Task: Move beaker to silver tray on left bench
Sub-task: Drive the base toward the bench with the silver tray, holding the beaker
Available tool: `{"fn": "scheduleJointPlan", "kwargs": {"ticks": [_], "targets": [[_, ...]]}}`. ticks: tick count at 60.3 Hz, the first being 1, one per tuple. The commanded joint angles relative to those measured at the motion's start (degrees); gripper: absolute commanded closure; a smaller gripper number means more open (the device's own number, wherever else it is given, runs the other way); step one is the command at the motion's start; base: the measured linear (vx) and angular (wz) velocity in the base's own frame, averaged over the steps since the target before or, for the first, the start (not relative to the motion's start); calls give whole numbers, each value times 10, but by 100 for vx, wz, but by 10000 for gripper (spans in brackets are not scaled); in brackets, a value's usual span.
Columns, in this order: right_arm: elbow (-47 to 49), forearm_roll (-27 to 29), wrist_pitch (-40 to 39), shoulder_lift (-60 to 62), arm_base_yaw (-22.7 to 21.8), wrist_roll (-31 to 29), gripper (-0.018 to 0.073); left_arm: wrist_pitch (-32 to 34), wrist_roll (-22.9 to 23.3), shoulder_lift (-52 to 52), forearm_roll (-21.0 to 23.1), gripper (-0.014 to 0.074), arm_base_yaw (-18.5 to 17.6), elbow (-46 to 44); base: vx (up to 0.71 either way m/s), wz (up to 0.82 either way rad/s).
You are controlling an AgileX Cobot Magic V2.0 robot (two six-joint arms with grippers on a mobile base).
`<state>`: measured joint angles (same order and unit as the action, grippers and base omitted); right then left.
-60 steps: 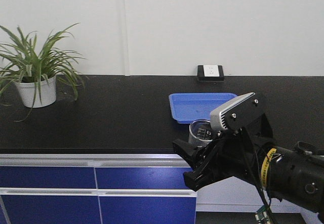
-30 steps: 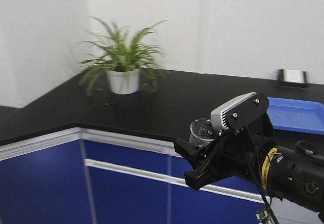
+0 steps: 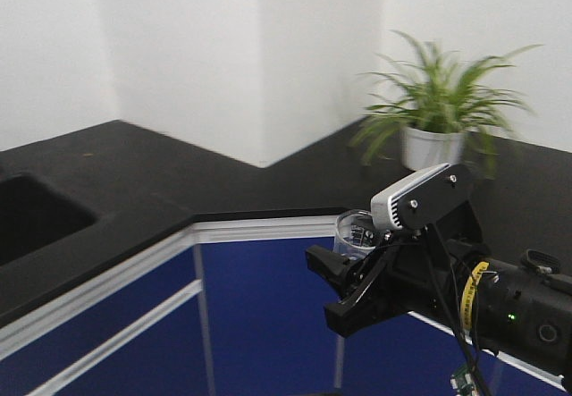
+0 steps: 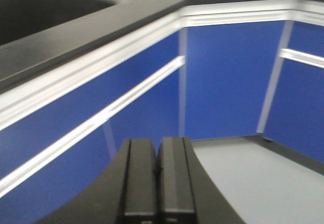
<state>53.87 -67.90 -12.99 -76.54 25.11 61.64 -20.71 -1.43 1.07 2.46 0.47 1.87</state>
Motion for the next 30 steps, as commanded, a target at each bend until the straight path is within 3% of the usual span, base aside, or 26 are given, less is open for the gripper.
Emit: {"fn": "scheduleJointPlan", "kwargs": {"ticks": [1, 30], "targets": [[22, 8, -15, 18, 0, 1, 570, 45, 0, 5, 4, 595, 0, 11, 4, 76], [22, 8, -15, 18, 0, 1, 570, 45, 0, 5, 4, 595, 0, 11, 10, 72]]}}
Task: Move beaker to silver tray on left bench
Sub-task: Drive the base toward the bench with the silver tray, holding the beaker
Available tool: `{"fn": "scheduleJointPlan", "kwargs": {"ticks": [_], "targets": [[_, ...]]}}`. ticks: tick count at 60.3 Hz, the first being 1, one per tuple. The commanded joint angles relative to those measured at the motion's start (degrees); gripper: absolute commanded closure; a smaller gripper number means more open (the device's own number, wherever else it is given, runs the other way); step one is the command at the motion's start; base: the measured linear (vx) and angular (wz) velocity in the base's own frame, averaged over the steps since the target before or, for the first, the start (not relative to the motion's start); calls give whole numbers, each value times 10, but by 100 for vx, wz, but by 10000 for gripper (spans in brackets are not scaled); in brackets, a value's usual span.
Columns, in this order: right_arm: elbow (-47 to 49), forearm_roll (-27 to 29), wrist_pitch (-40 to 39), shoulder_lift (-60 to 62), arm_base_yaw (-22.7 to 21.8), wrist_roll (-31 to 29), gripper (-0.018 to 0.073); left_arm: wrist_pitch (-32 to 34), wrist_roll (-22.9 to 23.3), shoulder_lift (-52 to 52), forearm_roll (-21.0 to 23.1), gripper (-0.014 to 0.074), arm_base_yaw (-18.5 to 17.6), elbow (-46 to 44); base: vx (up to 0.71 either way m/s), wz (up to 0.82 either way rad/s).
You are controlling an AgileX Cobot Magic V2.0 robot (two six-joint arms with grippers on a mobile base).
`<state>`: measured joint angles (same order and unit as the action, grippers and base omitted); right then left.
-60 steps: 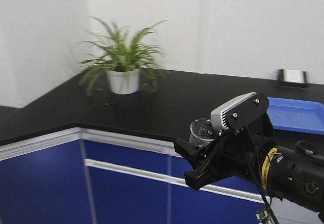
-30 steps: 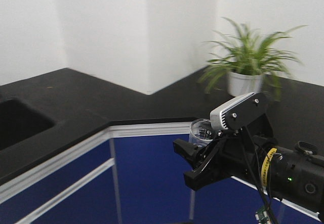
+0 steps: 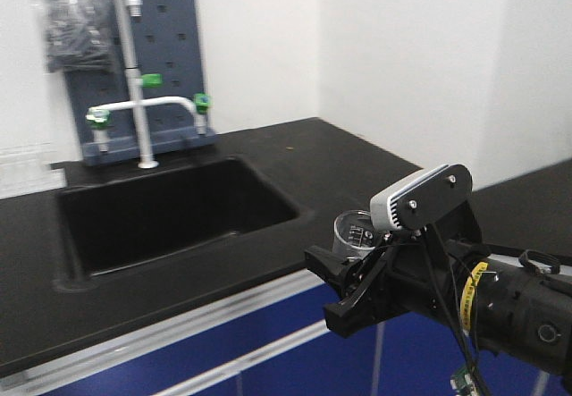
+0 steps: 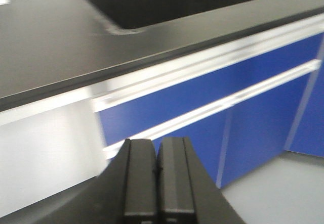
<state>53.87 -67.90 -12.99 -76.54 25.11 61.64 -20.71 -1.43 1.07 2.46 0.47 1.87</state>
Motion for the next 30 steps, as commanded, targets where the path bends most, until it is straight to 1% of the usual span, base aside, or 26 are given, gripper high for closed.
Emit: {"fn": "scheduleJointPlan", "kwargs": {"ticks": [1, 17, 30], "targets": [[22, 8, -15, 18, 0, 1, 570, 45, 0, 5, 4, 595, 0, 11, 13, 60], [22, 8, -15, 18, 0, 1, 570, 45, 0, 5, 4, 595, 0, 11, 15, 59], [22, 8, -15, 18, 0, 1, 570, 45, 0, 5, 4, 595, 0, 11, 17, 67]]}}
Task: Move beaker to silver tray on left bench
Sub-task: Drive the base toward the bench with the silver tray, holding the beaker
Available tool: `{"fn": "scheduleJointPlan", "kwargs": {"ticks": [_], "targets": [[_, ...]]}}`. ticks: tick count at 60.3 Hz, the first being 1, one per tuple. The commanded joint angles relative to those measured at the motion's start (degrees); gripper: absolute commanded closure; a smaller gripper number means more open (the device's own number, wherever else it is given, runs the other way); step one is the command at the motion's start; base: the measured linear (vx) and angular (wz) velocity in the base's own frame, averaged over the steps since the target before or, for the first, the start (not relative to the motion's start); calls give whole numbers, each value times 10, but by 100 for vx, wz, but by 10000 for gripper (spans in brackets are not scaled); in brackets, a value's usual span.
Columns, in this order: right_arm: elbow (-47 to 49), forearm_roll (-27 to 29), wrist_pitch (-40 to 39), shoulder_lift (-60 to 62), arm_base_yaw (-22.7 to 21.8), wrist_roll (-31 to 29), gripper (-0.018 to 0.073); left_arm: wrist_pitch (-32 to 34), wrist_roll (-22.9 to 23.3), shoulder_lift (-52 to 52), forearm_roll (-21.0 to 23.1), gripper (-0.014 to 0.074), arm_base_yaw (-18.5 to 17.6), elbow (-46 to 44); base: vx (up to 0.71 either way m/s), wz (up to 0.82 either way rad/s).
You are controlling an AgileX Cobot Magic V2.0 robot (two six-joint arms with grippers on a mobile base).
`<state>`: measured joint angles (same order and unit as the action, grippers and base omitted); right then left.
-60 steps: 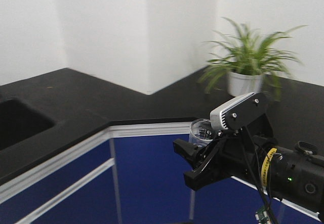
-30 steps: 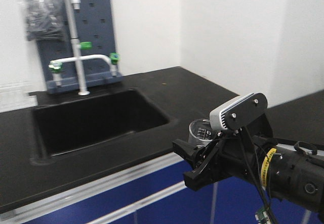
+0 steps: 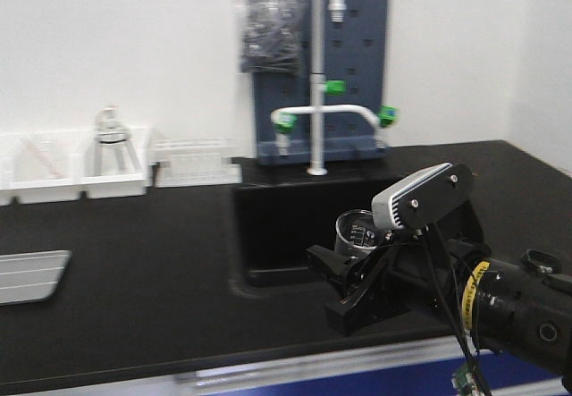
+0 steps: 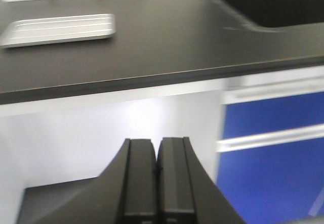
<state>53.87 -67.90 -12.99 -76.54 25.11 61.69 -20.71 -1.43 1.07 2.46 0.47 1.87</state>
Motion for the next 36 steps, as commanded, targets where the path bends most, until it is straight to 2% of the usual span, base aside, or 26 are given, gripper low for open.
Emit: {"fn": "scheduleJointPlan", "kwargs": {"ticks": [1, 21, 36], "targets": [[22, 8, -15, 18, 0, 1, 570, 45, 0, 5, 4, 595, 0, 11, 18, 71], [22, 8, -15, 18, 0, 1, 570, 45, 0, 5, 4, 595, 0, 11, 19, 67], [22, 8, -15, 18, 0, 1, 570, 45, 0, 5, 4, 595, 0, 11, 19, 48]]}}
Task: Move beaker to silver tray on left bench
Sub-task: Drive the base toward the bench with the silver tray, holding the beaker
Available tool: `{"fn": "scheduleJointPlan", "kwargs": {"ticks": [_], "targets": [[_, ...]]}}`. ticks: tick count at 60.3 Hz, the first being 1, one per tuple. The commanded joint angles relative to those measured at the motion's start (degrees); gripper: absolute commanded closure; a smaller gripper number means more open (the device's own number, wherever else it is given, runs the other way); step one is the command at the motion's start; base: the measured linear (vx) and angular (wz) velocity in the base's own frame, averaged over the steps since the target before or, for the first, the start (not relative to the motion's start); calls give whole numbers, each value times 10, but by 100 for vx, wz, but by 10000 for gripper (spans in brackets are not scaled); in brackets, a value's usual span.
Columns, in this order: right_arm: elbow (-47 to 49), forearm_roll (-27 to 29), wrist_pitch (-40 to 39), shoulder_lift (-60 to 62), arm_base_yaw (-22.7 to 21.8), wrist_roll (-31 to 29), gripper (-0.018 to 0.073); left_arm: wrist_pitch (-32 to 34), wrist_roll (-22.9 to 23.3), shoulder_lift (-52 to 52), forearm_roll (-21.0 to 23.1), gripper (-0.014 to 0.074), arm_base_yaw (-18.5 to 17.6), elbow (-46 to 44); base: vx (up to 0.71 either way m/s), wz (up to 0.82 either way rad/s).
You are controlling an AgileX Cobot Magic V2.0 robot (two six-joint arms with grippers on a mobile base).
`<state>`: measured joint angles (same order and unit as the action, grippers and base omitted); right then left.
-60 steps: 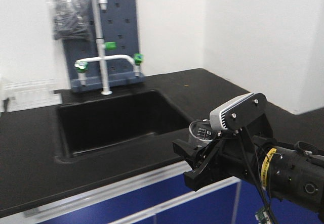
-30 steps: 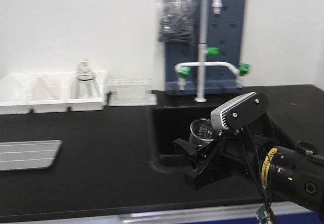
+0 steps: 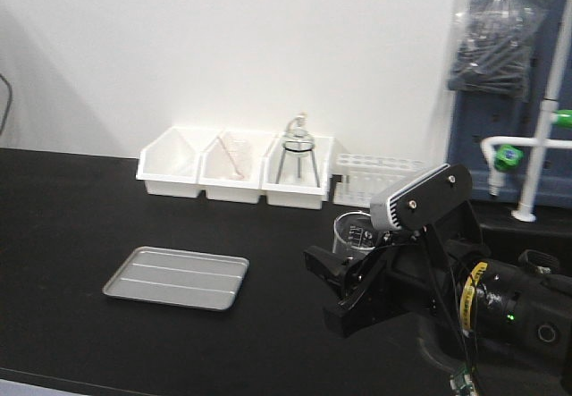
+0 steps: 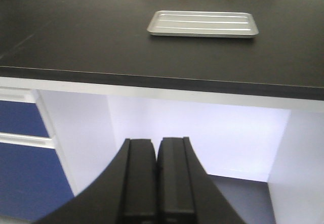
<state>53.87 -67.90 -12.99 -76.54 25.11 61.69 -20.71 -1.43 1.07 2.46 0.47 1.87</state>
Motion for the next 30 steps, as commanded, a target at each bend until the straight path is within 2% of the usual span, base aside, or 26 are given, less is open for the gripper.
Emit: {"fn": "scheduleJointPlan", "kwargs": {"ticks": [1, 30], "targets": [[22, 8, -15, 18, 0, 1, 570, 45, 0, 5, 4, 595, 0, 11, 20, 36], [22, 8, -15, 18, 0, 1, 570, 45, 0, 5, 4, 595, 0, 11, 21, 18]]}}
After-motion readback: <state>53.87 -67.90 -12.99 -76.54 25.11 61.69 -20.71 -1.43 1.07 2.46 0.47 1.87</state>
